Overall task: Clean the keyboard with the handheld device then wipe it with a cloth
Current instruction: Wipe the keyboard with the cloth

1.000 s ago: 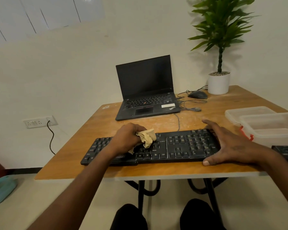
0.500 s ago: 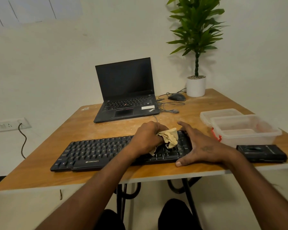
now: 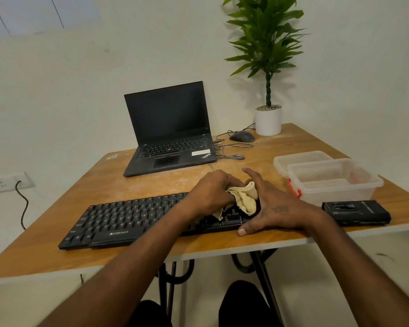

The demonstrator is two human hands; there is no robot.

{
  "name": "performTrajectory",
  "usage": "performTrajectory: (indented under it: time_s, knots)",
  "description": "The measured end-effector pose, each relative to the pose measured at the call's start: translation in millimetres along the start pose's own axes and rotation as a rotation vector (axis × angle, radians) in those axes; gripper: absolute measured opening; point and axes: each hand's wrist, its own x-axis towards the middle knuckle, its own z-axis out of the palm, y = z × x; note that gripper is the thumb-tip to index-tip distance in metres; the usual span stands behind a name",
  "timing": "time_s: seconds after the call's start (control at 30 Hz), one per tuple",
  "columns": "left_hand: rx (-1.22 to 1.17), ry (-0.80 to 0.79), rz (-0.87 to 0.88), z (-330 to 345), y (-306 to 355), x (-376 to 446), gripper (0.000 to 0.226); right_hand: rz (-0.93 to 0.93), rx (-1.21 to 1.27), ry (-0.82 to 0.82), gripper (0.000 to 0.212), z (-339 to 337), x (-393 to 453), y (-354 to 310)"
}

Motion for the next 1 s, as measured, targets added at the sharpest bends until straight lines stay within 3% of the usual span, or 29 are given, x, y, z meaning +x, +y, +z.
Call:
performTrajectory:
  time_s: [0.13, 0.37, 1.0]
  knots:
    - [-0.031, -0.066, -0.014, -10, -7, -8, 0.028, -0.007, 0.002, -0.004, 0.144, 0, -1, 0]
    - [-0.021, -0.038, -0.012, -24, -24, -31, 0.028, 0.004, 0.006, 0.002, 0.142, 0, -2, -1]
    - [0.114, 0.059, -0.333, -113, -119, -126, 0.038, -0.007, 0.048, -0.005, 0.14, 1, 0, 3]
